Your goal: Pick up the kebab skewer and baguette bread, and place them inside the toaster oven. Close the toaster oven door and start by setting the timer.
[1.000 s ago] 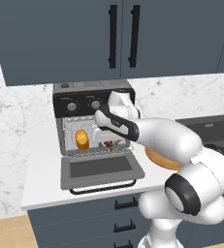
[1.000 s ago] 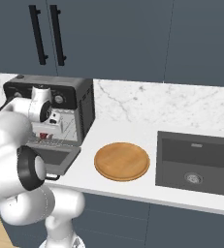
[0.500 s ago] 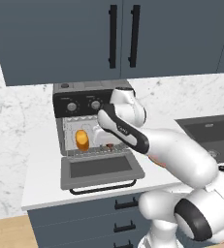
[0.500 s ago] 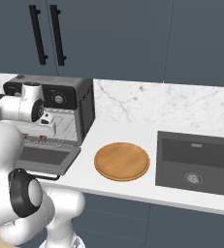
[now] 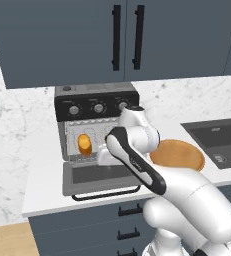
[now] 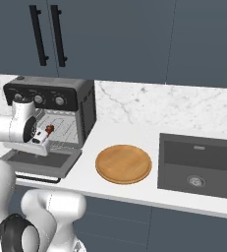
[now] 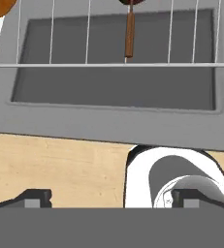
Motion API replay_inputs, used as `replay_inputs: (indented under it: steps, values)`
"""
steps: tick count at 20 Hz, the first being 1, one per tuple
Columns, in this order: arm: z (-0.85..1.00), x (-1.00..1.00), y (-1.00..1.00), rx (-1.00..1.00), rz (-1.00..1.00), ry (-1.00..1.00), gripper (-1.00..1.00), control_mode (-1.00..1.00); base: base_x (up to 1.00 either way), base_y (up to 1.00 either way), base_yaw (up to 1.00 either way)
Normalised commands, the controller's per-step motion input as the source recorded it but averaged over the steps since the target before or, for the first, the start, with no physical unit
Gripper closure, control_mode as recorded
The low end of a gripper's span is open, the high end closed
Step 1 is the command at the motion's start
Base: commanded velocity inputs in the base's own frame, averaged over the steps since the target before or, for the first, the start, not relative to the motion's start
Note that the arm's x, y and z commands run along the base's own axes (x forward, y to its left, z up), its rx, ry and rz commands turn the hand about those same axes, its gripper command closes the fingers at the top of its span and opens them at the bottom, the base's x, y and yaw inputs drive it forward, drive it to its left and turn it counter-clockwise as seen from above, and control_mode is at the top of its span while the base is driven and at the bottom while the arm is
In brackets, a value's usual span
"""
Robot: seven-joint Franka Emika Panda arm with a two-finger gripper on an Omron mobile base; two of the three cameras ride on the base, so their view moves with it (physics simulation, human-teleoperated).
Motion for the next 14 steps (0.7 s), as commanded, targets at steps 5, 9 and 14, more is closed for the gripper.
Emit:
replay_inputs:
  steps: [5, 9, 14]
  values:
    - [-0.52, -0.03, 0.0, 0.0, -0.07, 0.03, -1.0, -1.0, 0.0, 0.0, 0.0]
    - [-0.38, 0.14, 0.0, 0.0, -0.02, 0.0, -1.0, -1.0, 0.0, 0.0, 0.0]
    - [-0.17, 0.15, 0.0, -0.02, -0.02, 0.0, -1.0, -1.0, 0.0, 0.0, 0.0]
